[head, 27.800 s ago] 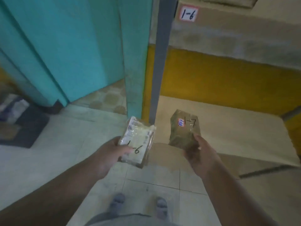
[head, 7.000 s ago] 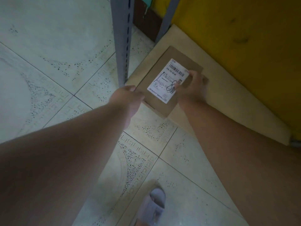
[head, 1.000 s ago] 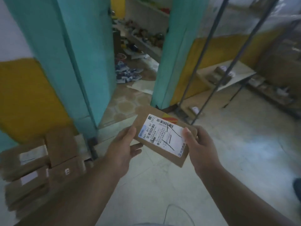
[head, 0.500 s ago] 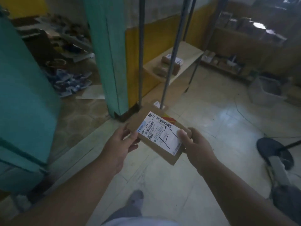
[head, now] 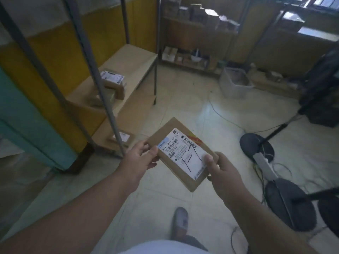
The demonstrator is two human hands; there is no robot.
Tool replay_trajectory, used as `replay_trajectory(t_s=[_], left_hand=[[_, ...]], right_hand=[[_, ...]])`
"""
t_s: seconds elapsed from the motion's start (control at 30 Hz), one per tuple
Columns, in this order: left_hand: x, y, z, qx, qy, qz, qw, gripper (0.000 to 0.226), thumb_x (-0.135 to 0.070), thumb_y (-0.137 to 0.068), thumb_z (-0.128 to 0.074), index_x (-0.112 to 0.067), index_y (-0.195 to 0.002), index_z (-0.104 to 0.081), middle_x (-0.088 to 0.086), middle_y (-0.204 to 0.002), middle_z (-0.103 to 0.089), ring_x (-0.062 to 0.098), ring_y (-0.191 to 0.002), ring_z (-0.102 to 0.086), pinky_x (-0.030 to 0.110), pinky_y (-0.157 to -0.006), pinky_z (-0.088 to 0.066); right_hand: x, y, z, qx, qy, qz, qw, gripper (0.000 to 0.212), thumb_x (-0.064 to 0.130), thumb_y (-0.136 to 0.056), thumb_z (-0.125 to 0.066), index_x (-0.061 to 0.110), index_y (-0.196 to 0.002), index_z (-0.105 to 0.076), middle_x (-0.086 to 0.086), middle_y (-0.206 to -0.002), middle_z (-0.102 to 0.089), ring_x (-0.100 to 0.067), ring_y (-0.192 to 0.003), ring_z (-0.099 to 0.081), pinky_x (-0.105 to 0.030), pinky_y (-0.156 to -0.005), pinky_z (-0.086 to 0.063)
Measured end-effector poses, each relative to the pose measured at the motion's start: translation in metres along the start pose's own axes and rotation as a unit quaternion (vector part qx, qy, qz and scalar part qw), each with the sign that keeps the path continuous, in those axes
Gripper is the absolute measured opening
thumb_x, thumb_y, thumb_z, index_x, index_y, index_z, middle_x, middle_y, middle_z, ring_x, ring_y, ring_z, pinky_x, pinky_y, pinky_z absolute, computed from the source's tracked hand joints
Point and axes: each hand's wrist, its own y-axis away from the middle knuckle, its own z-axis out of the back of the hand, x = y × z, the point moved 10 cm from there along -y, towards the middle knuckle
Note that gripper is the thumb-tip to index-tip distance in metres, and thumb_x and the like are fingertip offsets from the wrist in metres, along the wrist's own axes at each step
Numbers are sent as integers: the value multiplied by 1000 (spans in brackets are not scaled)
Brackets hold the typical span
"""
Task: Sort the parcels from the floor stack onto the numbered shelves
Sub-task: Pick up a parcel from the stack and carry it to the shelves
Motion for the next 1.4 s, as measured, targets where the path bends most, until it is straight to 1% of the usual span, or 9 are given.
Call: replay_trajectory(t_s=[0.27, 0.37, 0.5, 0.7, 0.87, 1.03, 1.17, 1.3, 1.4], left_hand=[[-46, -117, -28, -95, 20, 12, 995, 29, -26, -100, -59, -31, -129, -56, -1, -120, -70, 16, -99, -73, 38, -92, -57], [-58, -157, -10, -146, 36, 10, 989, 18, -25, -101, -58, -37, -114, -59, -5, -113, -72, 17, -99, -73, 38, -90, -57], [-71, -225, 22, -203, 40, 11, 978, 17, -26, -100, -59, -31, -116, -63, -1, -115, -73, 20, -99, -73, 38, -84, -57], [-125, -338, 17, -191, 37, 10, 981, 15, -27, -102, -56, -38, -107, -63, -9, -109, -74, 16, -100, -72, 37, -89, -57], [-152, -409, 12, -222, 28, 7, 975, 17, -28, -100, -57, -38, -113, -62, -6, -116, -72, 19, -105, -70, 42, -93, -57], [-156, -462, 31, -321, 34, 8, 946, 25, -29, -98, -60, -28, -123, -63, 0, -115, -72, 17, -100, -72, 42, -93, -58], [-161, -489, 43, -401, 33, 44, 915, 20, -35, -96, -65, -35, -115, -65, -5, -102, -76, 19, -94, -74, 50, -90, -57], [-181, -505, 71, -464, -67, 77, 880, 34, -35, -96, -64, -34, -129, -57, -11, -101, -71, 12, -86, -73, 42, -87, -59], [-190, -518, 104, -480, -102, 103, 865, 34, -34, -95, -65, -37, -127, -55, -9, -98, -71, 15, -85, -73, 43, -81, -61]], right_hand=[[61, -184, 8, 111, 53, 27, 992, 23, 54, -96, -50, 34, -97, -61, 10, -90, -71, -15, -89, -67, -51, -88, -54], [92, -247, -22, 144, 60, 55, 986, 21, 53, -95, -53, 34, -97, -61, 8, -89, -70, -18, -89, -66, -52, -87, -54], [122, -321, -70, 176, 81, 69, 979, 23, 53, -95, -51, 32, -96, -61, 8, -87, -70, -16, -86, -67, -50, -85, -56], [169, -430, -83, 185, 91, 73, 976, 29, 58, -95, -49, 32, -100, -61, 9, -89, -71, -16, -86, -67, -50, -83, -57], [195, -512, -91, 214, 84, 73, 970, 26, 56, -97, -48, 33, -99, -59, 8, -91, -70, -17, -86, -67, -49, -82, -57], [222, -595, -138, 262, 102, 127, 951, 23, 48, -97, -52, 28, -93, -63, 8, -79, -70, -13, -73, -66, -40, -70, -56], [240, -649, -176, 327, 132, 132, 927, 25, 48, -97, -54, 25, -91, -63, 6, -76, -70, -14, -68, -66, -29, -59, -50], [247, -677, -219, 368, 142, 115, 911, 30, 51, -95, -54, 23, -91, -64, 5, -78, -71, -19, -72, -69, -37, -66, -56], [250, -682, -257, 391, 152, 110, 901, 30, 51, -95, -53, 23, -91, -64, 4, -79, -72, -20, -72, -71, -40, -69, -58]])
